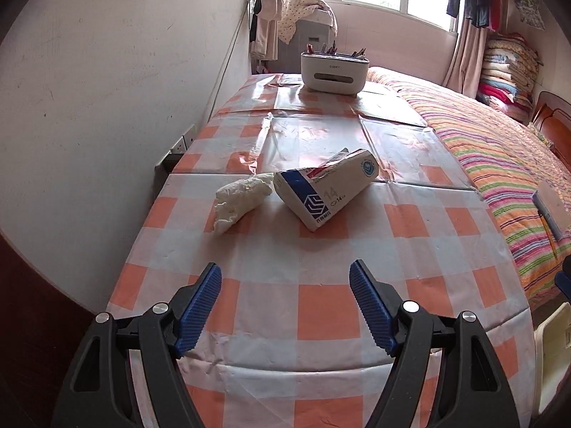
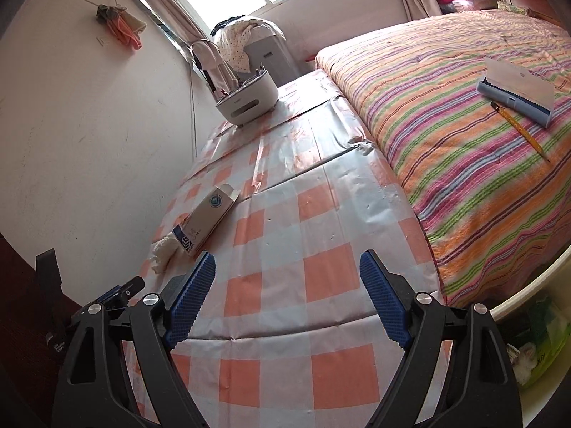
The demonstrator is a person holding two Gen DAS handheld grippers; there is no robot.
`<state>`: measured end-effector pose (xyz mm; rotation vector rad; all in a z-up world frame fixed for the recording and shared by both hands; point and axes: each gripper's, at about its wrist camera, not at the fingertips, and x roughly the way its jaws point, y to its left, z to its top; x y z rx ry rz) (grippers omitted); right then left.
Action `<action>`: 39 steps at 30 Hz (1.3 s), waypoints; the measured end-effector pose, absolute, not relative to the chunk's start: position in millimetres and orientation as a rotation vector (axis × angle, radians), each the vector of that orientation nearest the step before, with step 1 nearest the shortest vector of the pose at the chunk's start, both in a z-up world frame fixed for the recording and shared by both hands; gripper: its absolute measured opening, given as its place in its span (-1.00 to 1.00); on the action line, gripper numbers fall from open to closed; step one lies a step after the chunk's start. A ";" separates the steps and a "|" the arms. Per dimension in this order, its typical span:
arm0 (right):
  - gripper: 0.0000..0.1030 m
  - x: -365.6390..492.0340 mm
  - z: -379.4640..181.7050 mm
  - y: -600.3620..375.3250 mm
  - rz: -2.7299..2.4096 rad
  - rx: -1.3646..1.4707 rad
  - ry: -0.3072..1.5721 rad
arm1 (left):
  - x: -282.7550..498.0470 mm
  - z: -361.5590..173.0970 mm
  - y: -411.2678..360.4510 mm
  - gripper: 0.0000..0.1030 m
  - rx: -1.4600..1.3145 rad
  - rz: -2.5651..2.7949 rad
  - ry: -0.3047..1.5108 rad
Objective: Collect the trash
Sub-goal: 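Move both tools back to the table toward the white box and tissue, then grasp the white medicine box with the right tool while the left tool grasps the white tissue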
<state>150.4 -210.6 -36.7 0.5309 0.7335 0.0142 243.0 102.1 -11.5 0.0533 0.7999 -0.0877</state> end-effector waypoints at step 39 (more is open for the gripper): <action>0.59 325.8 -76.0 -100.2 0.062 0.684 1.058 | 234.9 -5.9 150.3 -0.42 -0.194 -0.116 0.818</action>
